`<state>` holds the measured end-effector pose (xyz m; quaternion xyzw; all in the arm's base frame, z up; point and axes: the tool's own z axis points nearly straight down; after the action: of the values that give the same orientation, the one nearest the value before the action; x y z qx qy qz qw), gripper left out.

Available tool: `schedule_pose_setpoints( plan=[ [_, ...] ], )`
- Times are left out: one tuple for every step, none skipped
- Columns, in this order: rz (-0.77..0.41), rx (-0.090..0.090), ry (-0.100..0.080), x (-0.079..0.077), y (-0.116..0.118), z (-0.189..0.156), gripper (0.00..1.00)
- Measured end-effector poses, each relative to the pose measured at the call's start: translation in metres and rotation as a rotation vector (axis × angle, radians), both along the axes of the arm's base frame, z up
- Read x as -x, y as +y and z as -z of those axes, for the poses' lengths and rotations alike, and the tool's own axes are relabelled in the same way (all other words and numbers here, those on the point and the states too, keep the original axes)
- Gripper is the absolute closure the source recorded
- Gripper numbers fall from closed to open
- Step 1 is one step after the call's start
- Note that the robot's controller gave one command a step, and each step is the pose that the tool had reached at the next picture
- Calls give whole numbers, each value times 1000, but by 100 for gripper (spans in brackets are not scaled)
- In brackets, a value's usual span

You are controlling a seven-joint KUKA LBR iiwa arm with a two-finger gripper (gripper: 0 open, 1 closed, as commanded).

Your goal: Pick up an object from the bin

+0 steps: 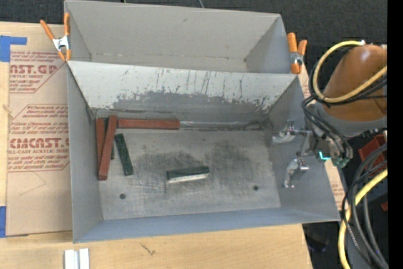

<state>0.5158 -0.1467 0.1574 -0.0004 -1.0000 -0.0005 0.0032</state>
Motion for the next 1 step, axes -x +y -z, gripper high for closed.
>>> schedule_pose_setpoints(
  plan=[
    [-1,2,-7,-2,1,-4,0]
  ],
)
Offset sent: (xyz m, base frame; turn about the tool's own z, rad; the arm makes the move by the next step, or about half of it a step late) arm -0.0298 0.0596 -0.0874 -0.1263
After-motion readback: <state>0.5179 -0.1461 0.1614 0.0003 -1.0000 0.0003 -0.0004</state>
